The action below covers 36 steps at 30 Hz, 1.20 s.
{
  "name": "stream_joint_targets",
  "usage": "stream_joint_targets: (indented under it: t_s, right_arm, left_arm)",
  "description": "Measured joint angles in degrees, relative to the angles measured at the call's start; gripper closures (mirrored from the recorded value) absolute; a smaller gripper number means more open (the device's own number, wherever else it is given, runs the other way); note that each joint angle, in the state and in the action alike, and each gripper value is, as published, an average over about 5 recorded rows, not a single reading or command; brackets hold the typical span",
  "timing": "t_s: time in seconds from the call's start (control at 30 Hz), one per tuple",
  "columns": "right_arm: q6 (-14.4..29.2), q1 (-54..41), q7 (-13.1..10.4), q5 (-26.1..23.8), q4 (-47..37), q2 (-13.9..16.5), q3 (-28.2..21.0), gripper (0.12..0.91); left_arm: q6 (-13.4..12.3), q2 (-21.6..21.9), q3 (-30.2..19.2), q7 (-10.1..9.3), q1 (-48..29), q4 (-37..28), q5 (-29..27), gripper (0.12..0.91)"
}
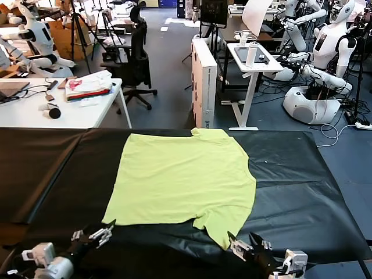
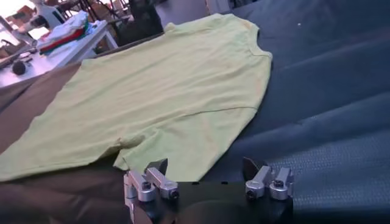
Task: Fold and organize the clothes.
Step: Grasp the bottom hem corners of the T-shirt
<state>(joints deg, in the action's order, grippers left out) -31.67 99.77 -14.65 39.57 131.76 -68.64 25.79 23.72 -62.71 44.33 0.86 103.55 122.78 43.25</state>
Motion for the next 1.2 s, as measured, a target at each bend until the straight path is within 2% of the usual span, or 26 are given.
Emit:
stream_joint_targets:
  t_s: [0.17,0.3,0.4,0.5,0.67,0.73,0.8,0.97,1.2]
  right_arm:
    - [0.2,-0.4,0.0,-0.8,-0.9,-0.7,-1.0,0.129]
    - [0.5,-0.7,0.1,-1.4,-1.7,-1.2,-1.9,0.23]
    - [0.6,-0.9,0.2,-1.6,-2.0,-1.4,-2.2,0.346]
    - [0.6,-0.9,0.3,-1.6,-2.2,-1.5,-2.3,0.465]
    - [0.6,-0.4,0.4,-1.5,-1.8,-1.5,-2.0,0.754]
    - [0.6,-0.1,0.4,-1.4,-1.4,-1.3,-1.7,0.841]
    - [0.6,0.3,0.3,-1.4,-0.9,-1.1,-1.3,0.889]
    - [0.4,1.8,-1.1,-1.2,1.2,0.0,0.0,0.887]
    - [-0.6,8.1,-3.3,-1.3,6.5,2.1,3.1,0.887]
  left_arm:
    - [-0.3,0.0,-0.2,-0.09,-0.2,0.0,-0.4,0.123]
    - [-0.6,0.0,-0.4,-0.23,-0.3,-0.3,-0.6,0.162]
    - [-0.8,0.0,-0.5,-0.34,-0.2,-0.5,-0.7,0.293]
    - [-1.0,-0.2,-0.5,-0.42,-0.1,-0.5,-0.9,0.476]
    - [-1.3,-0.6,-0.6,-0.5,0.1,-0.5,-1.1,0.797]
    - [-1.4,-0.7,-0.6,-0.52,0.2,-0.4,-1.1,0.868]
    - [-1.5,-0.9,-0.6,-0.53,0.3,-0.3,-1.2,0.884]
    - [-1.7,-1.5,-0.6,-0.76,0.9,0.3,-1.6,0.883]
    - [-2.2,-2.5,0.2,-2.16,3.8,2.9,-2.4,0.883]
